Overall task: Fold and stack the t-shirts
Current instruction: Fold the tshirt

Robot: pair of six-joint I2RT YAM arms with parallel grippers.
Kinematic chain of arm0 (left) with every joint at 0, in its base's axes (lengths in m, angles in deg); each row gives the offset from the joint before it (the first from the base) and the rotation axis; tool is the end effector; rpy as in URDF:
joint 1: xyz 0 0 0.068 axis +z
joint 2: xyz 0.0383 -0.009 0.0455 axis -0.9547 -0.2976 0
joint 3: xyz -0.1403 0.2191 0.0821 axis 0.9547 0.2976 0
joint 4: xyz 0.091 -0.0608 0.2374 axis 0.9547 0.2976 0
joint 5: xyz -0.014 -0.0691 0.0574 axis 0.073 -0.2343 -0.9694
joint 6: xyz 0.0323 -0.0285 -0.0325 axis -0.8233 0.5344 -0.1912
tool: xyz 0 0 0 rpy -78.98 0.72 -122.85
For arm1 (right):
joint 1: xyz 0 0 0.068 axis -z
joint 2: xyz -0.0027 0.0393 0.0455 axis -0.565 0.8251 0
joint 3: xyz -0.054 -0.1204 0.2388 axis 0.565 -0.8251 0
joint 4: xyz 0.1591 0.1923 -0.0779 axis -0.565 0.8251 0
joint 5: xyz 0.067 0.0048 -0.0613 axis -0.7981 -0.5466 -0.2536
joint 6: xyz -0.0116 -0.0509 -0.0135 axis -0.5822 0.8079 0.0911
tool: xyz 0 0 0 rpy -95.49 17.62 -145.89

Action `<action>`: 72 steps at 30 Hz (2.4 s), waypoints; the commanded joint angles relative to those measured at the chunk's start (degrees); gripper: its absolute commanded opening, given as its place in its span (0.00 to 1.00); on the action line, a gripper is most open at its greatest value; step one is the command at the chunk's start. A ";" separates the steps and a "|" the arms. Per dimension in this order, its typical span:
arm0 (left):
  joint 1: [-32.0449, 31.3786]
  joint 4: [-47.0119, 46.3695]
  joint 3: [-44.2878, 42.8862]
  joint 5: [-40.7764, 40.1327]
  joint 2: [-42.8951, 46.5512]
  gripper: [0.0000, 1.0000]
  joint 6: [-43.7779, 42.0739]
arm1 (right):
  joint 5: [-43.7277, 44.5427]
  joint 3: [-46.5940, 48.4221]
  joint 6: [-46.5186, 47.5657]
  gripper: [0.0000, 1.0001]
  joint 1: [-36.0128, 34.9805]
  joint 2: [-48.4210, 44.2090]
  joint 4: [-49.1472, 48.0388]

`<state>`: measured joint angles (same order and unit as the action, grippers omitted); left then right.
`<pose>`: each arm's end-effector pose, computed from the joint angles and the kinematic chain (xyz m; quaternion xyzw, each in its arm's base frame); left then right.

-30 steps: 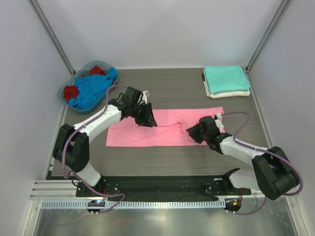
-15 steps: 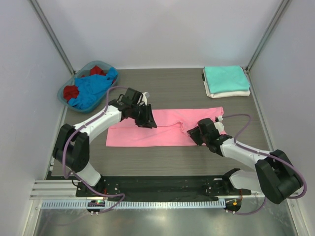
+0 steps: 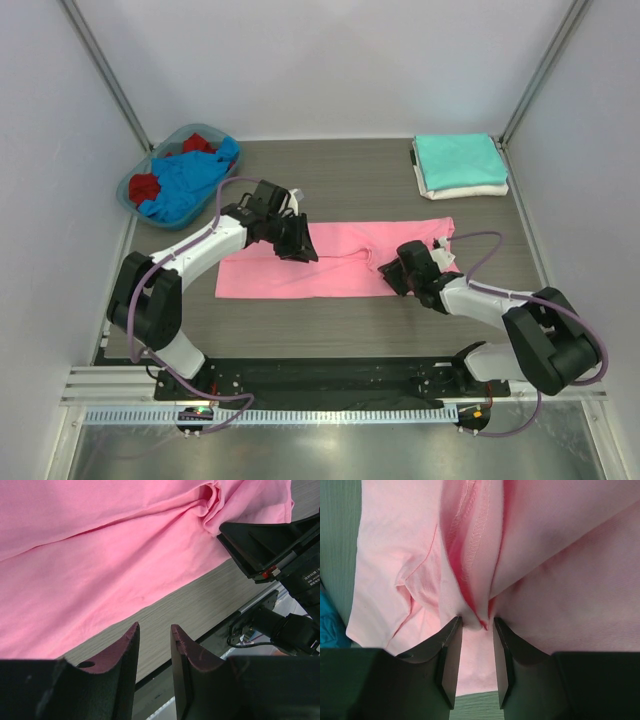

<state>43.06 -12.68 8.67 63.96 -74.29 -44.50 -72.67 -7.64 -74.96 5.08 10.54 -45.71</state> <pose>0.2849 -0.1794 0.2337 0.0135 0.9356 -0.3289 0.1273 0.2040 0.1061 0.1394 0.4157 0.8303 0.2309 0.2905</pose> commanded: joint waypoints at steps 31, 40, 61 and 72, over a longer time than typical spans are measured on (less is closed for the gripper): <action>0.01 -2.47 -0.29 2.47 0.40 0.31 1.17 | 5.39 10.49 8.46 0.01 -0.47 3.71 4.08; -0.08 -3.52 -0.03 3.35 -0.74 0.31 1.96 | 4.16 19.80 17.61 0.01 -0.39 11.16 6.10; -0.52 -5.11 -1.34 4.14 -4.08 0.33 3.63 | 7.49 41.34 34.14 0.31 -0.30 18.56 24.46; -5.88 -9.05 -10.21 7.39 -12.60 0.33 6.96 | 6.63 35.64 33.87 0.02 1.81 10.30 30.54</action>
<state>38.65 -17.17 2.93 67.87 -84.92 -39.41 -67.12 30.17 -41.82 5.83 24.57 -17.73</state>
